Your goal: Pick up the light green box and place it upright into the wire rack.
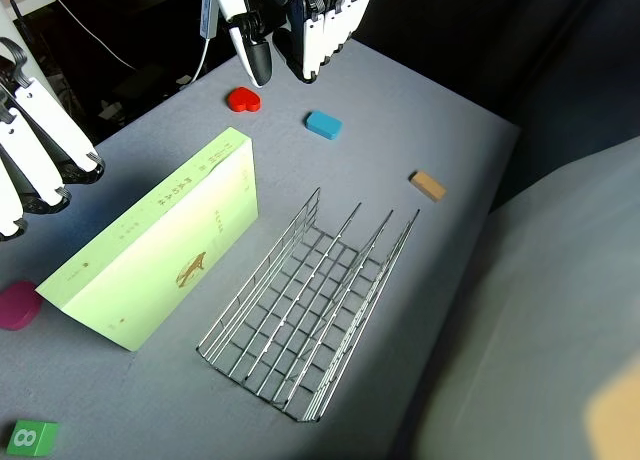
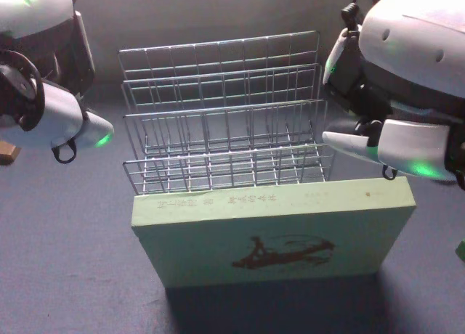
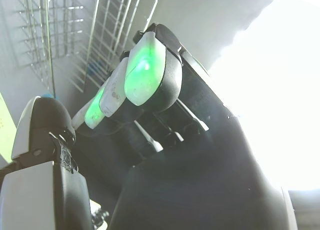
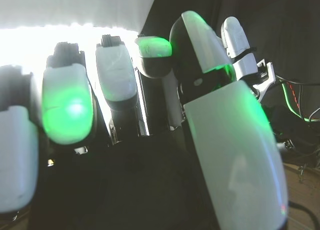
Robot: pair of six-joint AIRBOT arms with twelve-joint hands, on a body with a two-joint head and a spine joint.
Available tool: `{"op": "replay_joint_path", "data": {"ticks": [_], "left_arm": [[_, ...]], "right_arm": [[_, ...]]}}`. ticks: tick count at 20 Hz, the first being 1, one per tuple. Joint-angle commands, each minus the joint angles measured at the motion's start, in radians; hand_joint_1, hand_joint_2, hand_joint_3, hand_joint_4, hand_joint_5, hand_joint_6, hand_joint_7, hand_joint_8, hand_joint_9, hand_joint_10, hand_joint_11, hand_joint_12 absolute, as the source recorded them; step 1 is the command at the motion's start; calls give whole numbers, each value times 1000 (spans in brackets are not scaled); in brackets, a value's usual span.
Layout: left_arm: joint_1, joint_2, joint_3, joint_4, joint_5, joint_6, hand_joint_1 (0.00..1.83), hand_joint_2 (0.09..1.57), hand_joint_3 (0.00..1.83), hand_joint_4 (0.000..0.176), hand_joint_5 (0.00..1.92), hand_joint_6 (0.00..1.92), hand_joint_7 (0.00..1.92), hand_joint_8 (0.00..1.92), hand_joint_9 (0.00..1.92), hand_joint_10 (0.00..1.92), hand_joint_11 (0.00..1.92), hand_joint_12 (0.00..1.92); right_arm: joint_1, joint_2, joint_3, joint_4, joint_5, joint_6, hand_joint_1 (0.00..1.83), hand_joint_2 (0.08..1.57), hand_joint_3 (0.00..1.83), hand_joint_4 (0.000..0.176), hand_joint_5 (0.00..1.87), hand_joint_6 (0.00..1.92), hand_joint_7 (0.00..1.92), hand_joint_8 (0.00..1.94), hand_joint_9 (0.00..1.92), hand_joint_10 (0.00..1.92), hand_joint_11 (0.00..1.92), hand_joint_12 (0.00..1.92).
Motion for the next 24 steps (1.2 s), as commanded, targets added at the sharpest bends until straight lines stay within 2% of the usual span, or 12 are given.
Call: {"op": "replay_joint_path", "data": {"ticks": [1, 2, 5, 9, 11, 13, 15, 16, 18, 21, 22, 24], "left_arm": [[-15, 0, -3, 71, -37, 3, 171, 1210, 121, 104, 148, 54, 77, 39, 40, 37, 0, 233], [-15, 0, -3, 71, -36, 3, 105, 1252, 21, 106, 145, 9, 69, 5, 32, 7, 0, 139], [-15, 0, -3, 71, -36, 7, 111, 1235, 2, 107, 139, 1, 70, 2, 30, 2, 0, 148], [-15, 0, 3, 71, -33, 29, 117, 1218, 0, 107, 127, 0, 61, 0, 33, 1, 0, 234], [-14, 3, 9, 71, -33, 39, 117, 1224, 1, 107, 127, 0, 50, 0, 38, 3, 0, 236], [-5, 17, 13, 66, -35, 49, 69, 1250, 6, 108, 125, 0, 41, 1, 46, 3, 0, 260], [1, 53, 14, 66, -54, 55, 62, 1256, 4, 107, 134, 3, 54, 5, 58, 5, 0, 298], [1, 70, 15, 66, -62, 65, 62, 1261, 6, 107, 135, 3, 58, 6, 59, 4, 0, 302], [-3, 117, 20, 66, -80, 92, 57, 1268, 3, 107, 137, 1, 56, 1, 43, 5, 0, 233], [-43, 164, 36, 43, -88, 174, 58, 1268, 1, 105, 112, 1, 26, 2, 16, 0, 0, 106], [-50, 165, 35, 41, -83, 189, 58, 1268, 0, 103, 106, 1, 28, 2, 15, 0, 0, 88], [-59, 161, 31, 17, -67, 277, 59, 1268, 0, 102, 103, 0, 28, 1, 20, 2, 0, 81]], "right_arm": [[14, 0, -5, -45, 22, 6, 7, 1052, 136, 83, 138, 56, 171, 41, 85, 67, 0, 666], [14, 0, -5, -45, 22, 6, 0, 1081, 30, 86, 123, 7, 158, 4, 71, 11, 0, 576], [11, -1, -5, -45, 14, 15, 0, 1057, 2, 84, 109, 0, 149, 1, 66, 1, 0, 503], [13, -19, -5, -45, -27, 47, 0, 1065, 3, 68, 76, 0, 134, 0, 63, 0, 0, 475], [19, -54, -5, -45, -81, 49, 0, 1065, 2, 63, 75, 0, 135, 1, 62, 0, 0, 472], [22, -103, -5, -45, -147, 43, 34, 1069, 3, 49, 75, 0, 128, 0, 62, 0, 0, 470], [23, -166, -4, -18, -216, 21, 162, 1056, 0, 36, 66, 1, 122, 0, 65, 1, 0, 472], [23, -192, -3, 10, -246, 3, 248, 1035, 0, 35, 60, 1, 121, 0, 64, 1, 0, 476], [28, -267, 16, 115, -316, -49, 415, 979, 0, 29, 55, 0, 115, 0, 64, 1, 0, 498], [36, -351, 71, 244, -380, -75, 493, 956, 0, 28, 51, 0, 90, 0, 56, 0, 0, 520], [36, -364, 81, 258, -387, -75, 514, 961, 0, 28, 50, 0, 73, 0, 45, 0, 0, 522], [34, -393, 109, 287, -390, -74, 597, 939, 0, 29, 51, 1, 69, 0, 36, 0, 0, 508]]}}
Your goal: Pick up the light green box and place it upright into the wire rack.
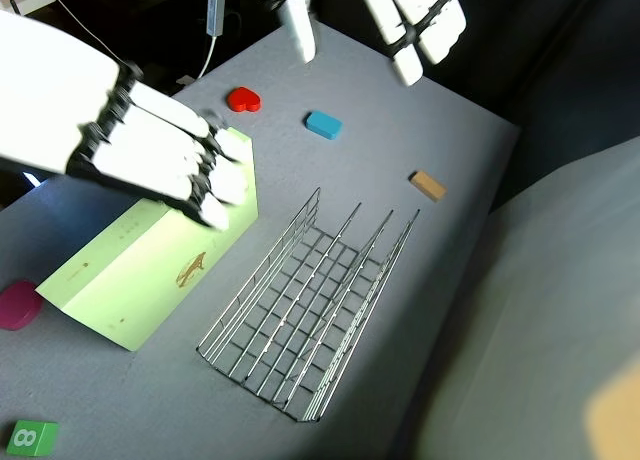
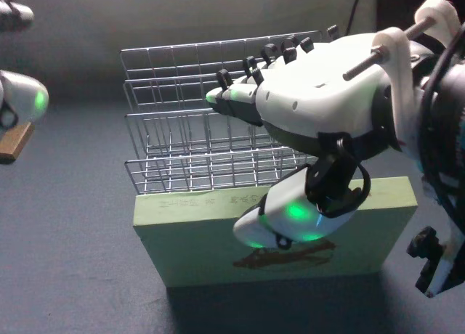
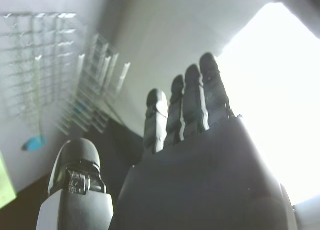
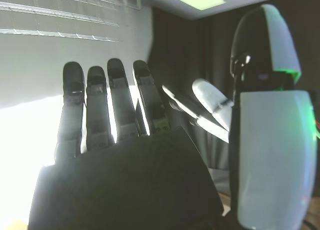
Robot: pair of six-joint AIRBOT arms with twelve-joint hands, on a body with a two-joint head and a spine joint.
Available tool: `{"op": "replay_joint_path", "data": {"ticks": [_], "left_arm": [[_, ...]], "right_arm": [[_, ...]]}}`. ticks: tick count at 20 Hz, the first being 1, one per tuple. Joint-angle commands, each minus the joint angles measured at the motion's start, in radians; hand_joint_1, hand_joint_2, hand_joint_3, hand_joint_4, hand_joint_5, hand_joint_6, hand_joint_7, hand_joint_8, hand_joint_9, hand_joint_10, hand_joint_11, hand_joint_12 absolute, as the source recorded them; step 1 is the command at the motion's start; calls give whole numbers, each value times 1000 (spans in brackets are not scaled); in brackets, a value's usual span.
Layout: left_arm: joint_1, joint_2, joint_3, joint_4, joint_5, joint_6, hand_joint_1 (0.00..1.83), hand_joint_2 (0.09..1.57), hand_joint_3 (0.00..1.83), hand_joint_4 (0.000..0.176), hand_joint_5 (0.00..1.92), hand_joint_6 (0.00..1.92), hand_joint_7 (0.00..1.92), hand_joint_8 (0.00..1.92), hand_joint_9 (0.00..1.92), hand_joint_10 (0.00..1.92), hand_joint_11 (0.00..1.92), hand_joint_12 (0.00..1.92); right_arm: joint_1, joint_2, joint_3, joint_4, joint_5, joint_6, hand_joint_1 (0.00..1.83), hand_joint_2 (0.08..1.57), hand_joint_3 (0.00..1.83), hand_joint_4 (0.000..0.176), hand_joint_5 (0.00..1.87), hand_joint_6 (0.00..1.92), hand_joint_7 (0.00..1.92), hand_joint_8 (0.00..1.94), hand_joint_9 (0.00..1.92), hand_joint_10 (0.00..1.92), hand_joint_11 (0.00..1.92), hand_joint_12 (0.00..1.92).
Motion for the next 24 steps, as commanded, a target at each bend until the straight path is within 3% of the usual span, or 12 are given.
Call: {"op": "replay_joint_path", "data": {"ticks": [1, 3, 6, 10, 12, 15, 18, 24], "left_arm": [[-26, -5, -2, 56, -40, 37, 75, 1262, 1, 99, 118, 0, 35, 0, 33, 0, 0, 131], [-33, -5, 5, 42, -41, 94, 76, 1260, 0, 98, 122, 0, 38, 0, 46, 1, 0, 242], [-41, -6, 7, 23, -42, 193, 102, 1263, 1, 95, 129, 2, 44, 2, 54, 3, 0, 254], [-36, -7, 15, -14, -9, 323, 106, 1268, 3, 85, 154, 10, 59, 7, 54, 4, 0, 216], [-30, -7, 17, -15, -9, 336, 92, 1289, 5, 76, 172, 6, 79, 6, 60, 2, 0, 273], [-27, -11, 21, -15, -12, 355, 89, 1289, 2, 76, 166, 1, 83, 4, 53, 0, 0, 241], [-27, -21, 31, -15, -20, 374, 89, 1289, 1, 73, 158, 2, 83, 2, 56, 3, 0, 181], [-27, -30, 40, -15, -25, 395, 89, 1290, 0, 71, 150, 0, 78, 0, 58, 1, 0, 210]], "right_arm": [[16, -8, 2, -50, 32, 2, 616, 932, 0, 30, 51, 1, 68, 0, 36, 1, 0, 503], [23, -30, 18, -12, 19, -2, 626, 936, 0, 30, 51, 0, 69, 0, 33, 0, 0, 488], [47, -64, 55, 56, 10, -15, 648, 926, 0, 31, 51, 0, 83, 5, 31, 0, 0, 464], [13, -113, 92, 56, 8, -35, 672, 904, 0, 29, 66, 3, 91, 3, 31, 2, 0, 476], [-7, -141, 125, 56, 19, -35, 675, 901, 0, 29, 83, 8, 96, 4, 41, 5, 0, 481], [-30, -168, 165, 56, 20, -32, 683, 903, 0, 29, 91, 10, 96, 3, 48, 7, 0, 481], [-45, -175, 168, 56, 18, -40, 697, 901, 0, 29, 87, 2, 96, 0, 51, 3, 0, 561], [-57, -180, 168, 56, 19, -42, 698, 899, 0, 29, 89, 5, 92, 5, 50, 1, 0, 519]]}}
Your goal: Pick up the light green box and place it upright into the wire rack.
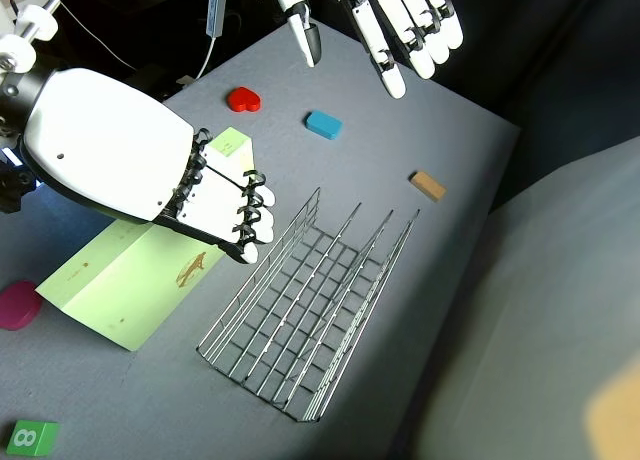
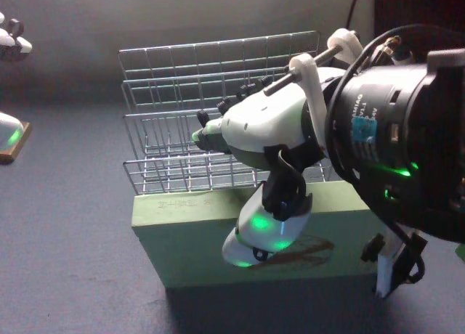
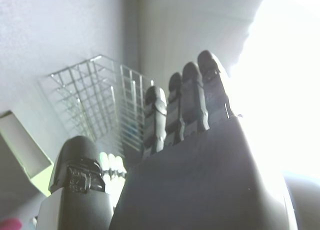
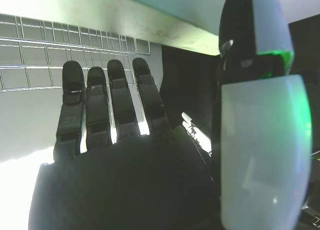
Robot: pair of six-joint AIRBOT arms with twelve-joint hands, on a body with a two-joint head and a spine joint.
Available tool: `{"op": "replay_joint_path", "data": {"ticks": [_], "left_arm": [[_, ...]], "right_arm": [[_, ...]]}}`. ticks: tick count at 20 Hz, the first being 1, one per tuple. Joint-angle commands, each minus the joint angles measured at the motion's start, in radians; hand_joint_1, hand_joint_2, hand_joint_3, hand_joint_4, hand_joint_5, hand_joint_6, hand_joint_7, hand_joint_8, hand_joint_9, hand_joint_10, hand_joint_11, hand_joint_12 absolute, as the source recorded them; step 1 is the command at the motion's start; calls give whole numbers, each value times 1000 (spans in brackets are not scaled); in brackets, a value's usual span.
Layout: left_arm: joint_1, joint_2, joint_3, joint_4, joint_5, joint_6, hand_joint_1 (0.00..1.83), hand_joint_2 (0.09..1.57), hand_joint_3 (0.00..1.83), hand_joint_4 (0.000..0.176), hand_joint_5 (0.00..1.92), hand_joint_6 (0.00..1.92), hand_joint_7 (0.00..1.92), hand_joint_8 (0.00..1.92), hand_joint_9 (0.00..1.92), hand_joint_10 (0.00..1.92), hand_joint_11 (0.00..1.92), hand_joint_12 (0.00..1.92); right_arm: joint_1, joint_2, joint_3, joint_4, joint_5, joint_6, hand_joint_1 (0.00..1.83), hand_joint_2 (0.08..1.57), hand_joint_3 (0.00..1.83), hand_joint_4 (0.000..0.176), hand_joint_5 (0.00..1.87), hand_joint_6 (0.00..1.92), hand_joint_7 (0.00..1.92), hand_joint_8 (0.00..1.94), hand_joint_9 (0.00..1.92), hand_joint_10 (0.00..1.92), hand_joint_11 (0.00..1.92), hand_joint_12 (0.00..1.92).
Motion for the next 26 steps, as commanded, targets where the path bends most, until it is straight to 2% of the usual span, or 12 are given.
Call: {"op": "replay_joint_path", "data": {"ticks": [1, 7, 10, 12, 14, 15, 16, 20, 23, 24, 25, 26], "left_arm": [[-11, 0, 1, 69, -58, 7, 89, 1290, 0, 71, 150, 0, 78, 0, 58, 1, 0, 210], [-11, 0, 0, 69, -52, 5, 69, 1305, 3, 71, 146, 1, 79, 2, 60, 1, 0, 202], [-11, -2, -1, 69, -43, 5, 66, 1305, 3, 71, 159, 6, 88, 5, 67, 3, 0, 201], [-13, -2, -2, 69, -43, 5, 68, 1309, 1, 71, 155, 1, 102, 2, 84, 3, 0, 265], [-17, -3, -3, 69, -43, 5, 69, 1309, 1, 71, 157, 1, 102, 2, 84, 3, 0, 265], [-18, -4, -3, 69, -43, 5, 73, 1308, 0, 71, 159, 1, 101, 1, 85, 2, 0, 247], [-18, -4, -2, 69, -43, 5, 73, 1308, 0, 71, 159, 1, 101, 1, 85, 2, 0, 247], [-19, -4, -2, 69, -40, 3, 72, 1308, 0, 71, 170, 1, 107, 1, 90, 1, 0, 260], [-18, -4, -3, 69, -40, 3, 70, 1309, 0, 70, 170, 0, 107, 0, 92, 1, 0, 263], [-18, -4, -5, 68, -41, 3, 70, 1309, 0, 70, 170, 0, 108, 0, 99, 2, 0, 283], [-18, -4, -6, 60, -41, 3, 70, 1309, 0, 70, 170, 0, 108, 0, 99, 2, 0, 283], [-18, -4, -7, 57, -42, 4, 70, 1309, 0, 70, 170, 0, 109, 1, 101, 3, 0, 290]], "right_arm": [[4, -3, 0, -60, 39, -2, 698, 899, 0, 29, 89, 5, 92, 5, 50, 1, 0, 519], [-3, -4, 0, -72, 41, -2, 760, 896, 1, 28, 139, 9, 142, 6, 125, 10, 0, 641], [-9, -5, 0, -82, 41, -2, 784, 906, 3, 16, 189, 11, 186, 7, 157, 10, 0, 716], [-13, -5, 0, -94, 41, 1, 833, 903, 0, 0, 233, 10, 247, 12, 207, 13, 0, 856], [-13, -5, 0, -96, 41, 2, 855, 902, 0, 0, 255, 12, 291, 16, 236, 16, 0, 908], [-13, -5, 0, -98, 41, 1, 884, 933, 5, 0, 322, 11, 396, 11, 333, 22, 4, 1089], [-14, -4, 0, -101, 40, 1, 884, 933, 5, 0, 322, 11, 396, 11, 333, 22, 4, 1089], [-13, -3, -1, -107, 39, 1, 1020, 1041, 5, 0, 636, 19, 768, 19, 730, 70, 340, 1161], [-14, -2, -1, -107, 37, 0, 1122, 1084, 2, 0, 856, 40, 952, 38, 921, 151, 513, 1243], [-14, -1, -2, -107, 37, -1, 1192, 1123, 5, 0, 872, 863, 994, 815, 959, 243, 583, 1267], [-14, 0, -4, -107, 37, -1, 1192, 1123, 5, 0, 872, 863, 994, 815, 959, 243, 583, 1267], [-14, 1, -6, -107, 37, -2, 1198, 1163, 0, 0, 849, 1091, 933, 1149, 856, 675, 632, 1360]]}}
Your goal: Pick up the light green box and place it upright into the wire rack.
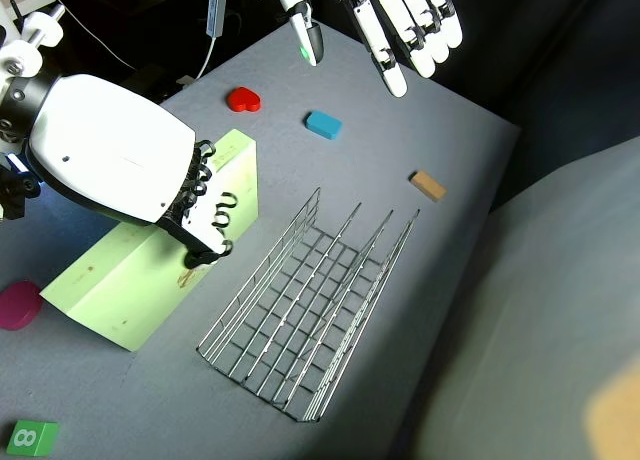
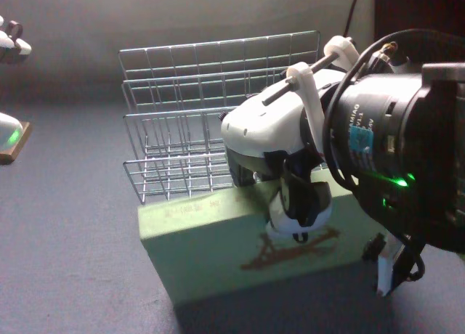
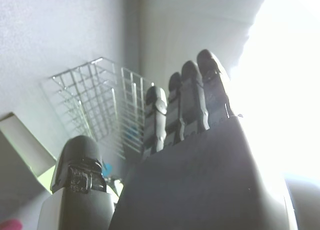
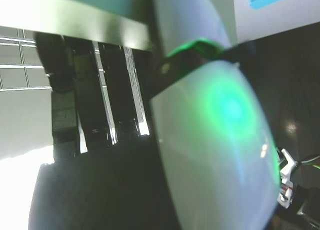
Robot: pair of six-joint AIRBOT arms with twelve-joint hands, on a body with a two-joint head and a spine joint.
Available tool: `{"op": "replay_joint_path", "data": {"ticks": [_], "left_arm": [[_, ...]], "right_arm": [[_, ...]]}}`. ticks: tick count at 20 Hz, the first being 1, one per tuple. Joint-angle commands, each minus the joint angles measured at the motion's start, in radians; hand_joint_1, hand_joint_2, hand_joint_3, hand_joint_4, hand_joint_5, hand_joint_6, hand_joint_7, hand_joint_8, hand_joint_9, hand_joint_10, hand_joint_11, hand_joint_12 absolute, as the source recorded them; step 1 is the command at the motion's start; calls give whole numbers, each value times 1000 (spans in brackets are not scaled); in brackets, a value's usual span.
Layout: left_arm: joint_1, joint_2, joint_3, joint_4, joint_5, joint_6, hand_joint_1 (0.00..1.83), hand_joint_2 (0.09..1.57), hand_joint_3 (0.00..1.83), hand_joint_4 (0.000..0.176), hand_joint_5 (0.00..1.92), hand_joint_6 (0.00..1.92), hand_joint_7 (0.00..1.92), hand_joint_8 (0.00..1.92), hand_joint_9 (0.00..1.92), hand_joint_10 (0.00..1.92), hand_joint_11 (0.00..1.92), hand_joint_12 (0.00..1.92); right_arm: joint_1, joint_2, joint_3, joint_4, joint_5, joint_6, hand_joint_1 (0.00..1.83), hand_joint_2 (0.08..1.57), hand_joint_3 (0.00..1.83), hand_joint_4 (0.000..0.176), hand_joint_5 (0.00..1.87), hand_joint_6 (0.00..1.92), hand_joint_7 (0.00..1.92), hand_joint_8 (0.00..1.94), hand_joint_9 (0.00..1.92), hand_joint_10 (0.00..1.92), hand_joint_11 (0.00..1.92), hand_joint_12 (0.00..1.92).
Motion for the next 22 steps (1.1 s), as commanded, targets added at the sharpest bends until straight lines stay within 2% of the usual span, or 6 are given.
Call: {"op": "replay_joint_path", "data": {"ticks": [1, 7, 9, 12, 14, 22], "left_arm": [[-15, -3, -7, 65, -54, 5, 70, 1309, 0, 70, 170, 0, 109, 1, 101, 3, 0, 290], [-16, -24, -6, 40, -58, 27, 87, 1313, 1, 69, 178, 2, 106, 0, 87, 1, 0, 243], [-16, -28, -6, 40, -58, 27, 99, 1311, 0, 69, 187, 4, 106, 0, 86, 1, 0, 235], [-15, -28, -6, 39, -57, 27, 111, 1303, 0, 69, 187, 1, 107, 0, 88, 1, 0, 243], [-15, -28, -7, 39, -57, 27, 146, 1295, 0, 69, 187, 0, 108, 0, 88, 0, 0, 212], [-15, -28, -6, 39, -47, 27, 147, 1298, 0, 69, 193, 0, 108, 0, 99, 2, 0, 265]], "right_arm": [[4, 1, -3, -61, 33, -1, 1198, 1163, 0, 0, 849, 1091, 933, 1149, 856, 675, 632, 1360], [13, 12, -22, -61, 26, -7, 1217, 1135, 0, 0, 913, 996, 982, 1108, 823, 1078, 699, 1488], [35, 23, -34, -55, 21, -7, 1358, 1148, 0, 0, 875, 999, 967, 1019, 799, 1433, 689, 1525], [94, 48, -53, -13, 17, -8, 1221, 1135, 0, 0, 917, 990, 986, 1109, 831, 1112, 705, 1500], [146, 65, -70, -11, 9, 0, 1359, 1148, 1, 0, 862, 991, 970, 1028, 810, 1432, 721, 1495], [290, 91, -74, -116, -23, -39, 1364, 1154, 0, 0, 839, 1033, 974, 1021, 794, 1454, 675, 1526]]}}
